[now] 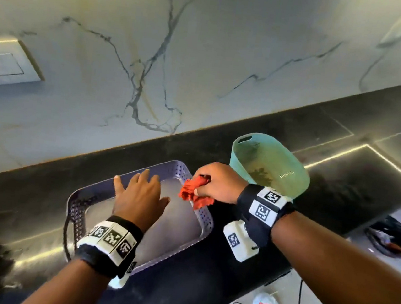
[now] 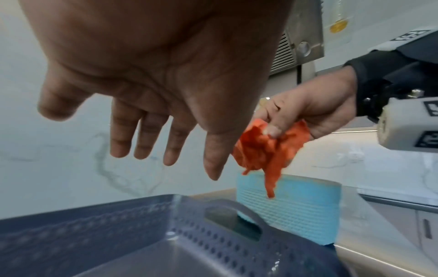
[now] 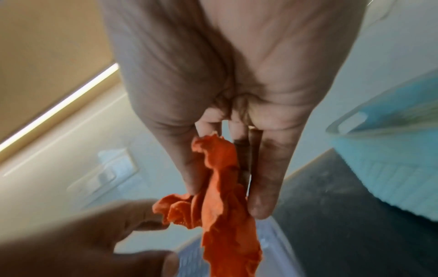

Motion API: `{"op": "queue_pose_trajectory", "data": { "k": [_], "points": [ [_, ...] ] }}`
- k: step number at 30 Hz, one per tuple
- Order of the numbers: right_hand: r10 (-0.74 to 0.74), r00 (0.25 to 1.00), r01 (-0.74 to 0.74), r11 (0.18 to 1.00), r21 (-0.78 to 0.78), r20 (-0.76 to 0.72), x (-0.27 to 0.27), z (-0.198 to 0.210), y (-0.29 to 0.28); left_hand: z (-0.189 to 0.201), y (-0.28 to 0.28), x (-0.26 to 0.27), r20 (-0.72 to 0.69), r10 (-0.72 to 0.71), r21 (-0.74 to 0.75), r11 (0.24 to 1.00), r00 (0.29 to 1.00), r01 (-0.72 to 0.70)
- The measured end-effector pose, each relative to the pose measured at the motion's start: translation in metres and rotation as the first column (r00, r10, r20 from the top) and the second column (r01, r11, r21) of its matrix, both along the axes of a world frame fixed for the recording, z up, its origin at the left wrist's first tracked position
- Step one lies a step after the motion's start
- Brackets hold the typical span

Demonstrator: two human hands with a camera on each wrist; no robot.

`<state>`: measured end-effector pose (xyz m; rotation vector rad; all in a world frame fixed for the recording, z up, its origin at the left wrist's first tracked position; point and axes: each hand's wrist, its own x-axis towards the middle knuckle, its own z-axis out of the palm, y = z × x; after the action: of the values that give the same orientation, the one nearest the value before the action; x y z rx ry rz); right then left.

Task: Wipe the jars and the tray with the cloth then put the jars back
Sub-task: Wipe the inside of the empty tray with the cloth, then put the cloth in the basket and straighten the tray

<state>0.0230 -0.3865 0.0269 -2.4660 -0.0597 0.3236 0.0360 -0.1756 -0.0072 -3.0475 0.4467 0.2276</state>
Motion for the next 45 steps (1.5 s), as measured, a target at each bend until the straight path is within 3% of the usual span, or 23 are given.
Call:
{"op": "queue_pose_trajectory", "data": {
  "k": [4, 6, 9, 16, 20, 29, 37, 41, 45],
  "points": [
    [-0.31, 0.948, 0.303, 0.948, 0.092, 0.076, 0.007, 0.019, -0.067, 0.002, -0.06, -0.001, -0.001, -0.183, -0.205, 0.962, 0.983, 0.179],
    [-0.38, 0.922, 0.378, 0.925, 0.041, 0.066, 0.013, 0.028, -0.099, 0.001, -0.084, -0.001, -0.002, -0.252, -0.305, 0.922, 0.968, 0.24],
    [-0.444, 0.891, 0.454, 0.877, -0.156, 0.097, 0.021, 0.03, -0.137, 0.002, -0.121, -0.001, 0.001, -0.317, -0.382, 0.876, 0.948, 0.293],
    [-0.498, 0.867, 0.463, 0.823, -0.329, -0.025, 0.045, -0.002, -0.171, 0.004, -0.156, 0.007, -0.061, -0.332, -0.374, 0.882, 0.941, 0.287],
    [-0.463, 0.873, 0.375, 0.839, -0.395, -0.153, 0.057, -0.022, -0.174, -0.002, -0.146, 0.012, -0.093, -0.306, -0.344, 0.903, 0.948, 0.258],
    [-0.435, 0.885, 0.315, 0.825, -0.47, -0.169, 0.06, -0.035, -0.166, -0.005, -0.113, 0.018, -0.098, -0.255, -0.338, 0.918, 0.962, 0.209],
    [-0.399, 0.917, 0.341, 0.797, -0.498, -0.011, 0.064, 0.019, -0.137, 0.002, -0.057, 0.025, -0.091, -0.18, -0.309, 0.94, 0.979, 0.144],
    [-0.316, 0.942, 0.334, 0.869, -0.364, 0.11, 0.053, 0.045, -0.087, 0.001, -0.019, 0.022, -0.079, -0.066, -0.333, 0.942, 0.995, 0.036],
    [-0.253, 0.964, 0.263, 0.948, -0.177, 0.078, 0.031, 0.021, -0.022, -0.01, 0.046, 0.013, -0.121, 0.077, -0.314, 0.943, 0.99, -0.112]
  ]
}}
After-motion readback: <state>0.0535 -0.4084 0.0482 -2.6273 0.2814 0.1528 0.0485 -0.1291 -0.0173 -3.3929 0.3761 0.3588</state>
